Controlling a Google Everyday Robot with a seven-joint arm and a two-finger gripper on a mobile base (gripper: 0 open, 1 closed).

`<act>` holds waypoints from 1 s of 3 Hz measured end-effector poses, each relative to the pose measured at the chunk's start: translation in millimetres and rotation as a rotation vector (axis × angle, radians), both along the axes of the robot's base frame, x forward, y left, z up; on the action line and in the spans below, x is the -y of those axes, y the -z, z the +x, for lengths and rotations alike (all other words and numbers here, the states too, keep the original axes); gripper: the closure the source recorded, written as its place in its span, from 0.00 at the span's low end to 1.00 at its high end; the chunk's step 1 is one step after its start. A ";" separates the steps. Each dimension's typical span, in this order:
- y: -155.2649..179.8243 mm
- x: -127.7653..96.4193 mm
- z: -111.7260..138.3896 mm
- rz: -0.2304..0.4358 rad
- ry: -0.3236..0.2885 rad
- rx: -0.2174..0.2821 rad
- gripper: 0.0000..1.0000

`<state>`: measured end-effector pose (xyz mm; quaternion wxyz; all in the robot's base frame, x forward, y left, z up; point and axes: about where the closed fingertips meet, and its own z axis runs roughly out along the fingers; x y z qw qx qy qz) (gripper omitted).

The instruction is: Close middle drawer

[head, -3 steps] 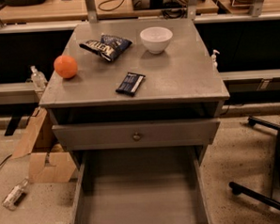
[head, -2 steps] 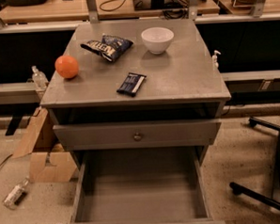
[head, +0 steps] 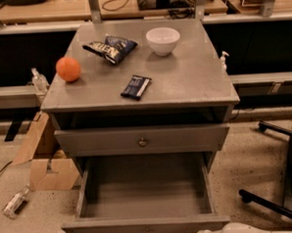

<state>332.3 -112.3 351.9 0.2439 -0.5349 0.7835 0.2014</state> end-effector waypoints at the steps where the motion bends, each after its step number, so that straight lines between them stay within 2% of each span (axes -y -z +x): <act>1: -0.1 0.0 0.3 0.000 0.000 0.000 1.00; 2: -15.0 0.7 59.6 -0.031 -0.019 0.032 1.00; 3: -15.0 0.7 55.5 -0.031 -0.019 0.032 1.00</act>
Offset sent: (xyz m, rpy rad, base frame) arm 0.2420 -0.0053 0.0623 -0.1276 -0.1310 0.0724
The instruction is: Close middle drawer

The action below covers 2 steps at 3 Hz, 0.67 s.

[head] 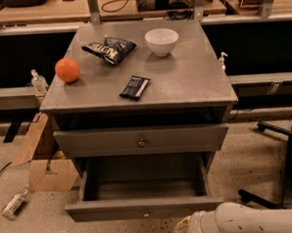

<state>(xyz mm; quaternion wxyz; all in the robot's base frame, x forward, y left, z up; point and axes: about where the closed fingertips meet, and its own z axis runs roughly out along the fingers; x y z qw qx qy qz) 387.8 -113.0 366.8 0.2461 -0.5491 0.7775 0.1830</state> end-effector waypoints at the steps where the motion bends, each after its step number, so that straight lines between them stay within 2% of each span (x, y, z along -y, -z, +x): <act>1: -8.0 -3.6 46.9 -0.006 -0.007 0.024 1.00; 2: -11.1 -6.2 59.4 -0.009 -0.013 0.029 1.00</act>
Offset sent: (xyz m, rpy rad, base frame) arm 0.2308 0.0205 0.0393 -0.0279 -0.1237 0.0277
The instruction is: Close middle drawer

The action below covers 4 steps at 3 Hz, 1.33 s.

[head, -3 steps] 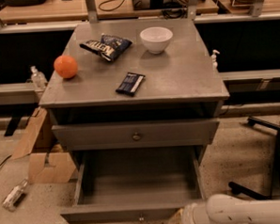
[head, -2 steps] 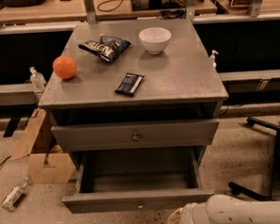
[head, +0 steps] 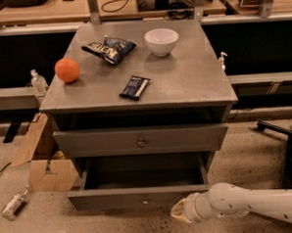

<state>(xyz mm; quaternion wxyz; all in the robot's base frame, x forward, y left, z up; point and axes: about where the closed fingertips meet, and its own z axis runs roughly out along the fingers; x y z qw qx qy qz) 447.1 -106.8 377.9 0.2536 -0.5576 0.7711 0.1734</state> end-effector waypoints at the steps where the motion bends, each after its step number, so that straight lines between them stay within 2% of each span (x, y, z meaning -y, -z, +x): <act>1: -5.3 -5.4 41.1 -0.001 -0.004 0.022 1.00; 2: -6.5 -7.4 49.9 0.000 -0.005 0.027 1.00; 3: -8.1 -11.9 87.1 0.010 -0.001 0.046 1.00; 4: -8.0 -12.4 87.2 0.011 0.000 0.048 1.00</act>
Offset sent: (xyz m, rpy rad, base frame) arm 0.1824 0.0235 0.0170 0.0145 -0.0901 0.0013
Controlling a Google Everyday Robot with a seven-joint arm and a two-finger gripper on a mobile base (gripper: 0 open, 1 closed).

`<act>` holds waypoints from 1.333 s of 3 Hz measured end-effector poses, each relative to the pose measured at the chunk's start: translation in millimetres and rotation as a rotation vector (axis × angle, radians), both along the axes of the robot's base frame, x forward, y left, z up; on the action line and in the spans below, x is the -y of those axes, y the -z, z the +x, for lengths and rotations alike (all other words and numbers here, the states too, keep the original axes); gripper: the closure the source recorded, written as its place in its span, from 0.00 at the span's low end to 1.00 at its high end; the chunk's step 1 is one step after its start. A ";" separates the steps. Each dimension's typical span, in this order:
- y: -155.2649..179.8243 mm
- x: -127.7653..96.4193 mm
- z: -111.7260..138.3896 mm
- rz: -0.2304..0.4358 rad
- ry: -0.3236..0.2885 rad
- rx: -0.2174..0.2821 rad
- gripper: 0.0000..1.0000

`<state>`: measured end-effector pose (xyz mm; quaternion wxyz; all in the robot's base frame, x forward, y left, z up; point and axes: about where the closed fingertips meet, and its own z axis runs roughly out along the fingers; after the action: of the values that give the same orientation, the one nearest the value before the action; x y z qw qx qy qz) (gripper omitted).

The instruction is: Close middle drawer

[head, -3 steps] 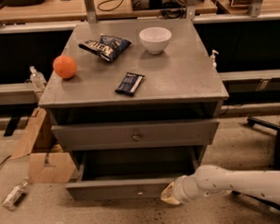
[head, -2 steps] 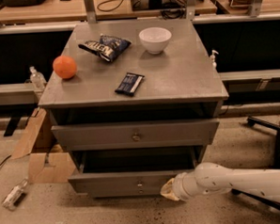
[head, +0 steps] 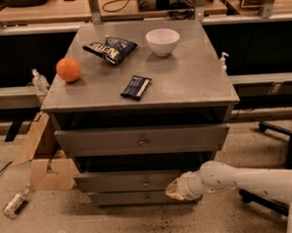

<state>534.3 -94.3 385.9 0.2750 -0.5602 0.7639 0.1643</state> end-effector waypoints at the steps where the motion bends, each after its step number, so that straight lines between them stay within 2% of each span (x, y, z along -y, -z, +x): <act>1: 2.8 -5.2 34.9 0.017 0.013 0.017 1.00; 2: 2.9 -5.2 35.0 0.017 0.013 0.017 1.00; 4: 4.4 11.8 53.7 -0.019 0.102 0.061 1.00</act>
Offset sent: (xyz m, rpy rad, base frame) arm 0.0966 0.0072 -0.0028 0.0402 -0.0495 -0.0439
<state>588.0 -106.1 381.5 0.3007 -0.5281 0.7842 0.1255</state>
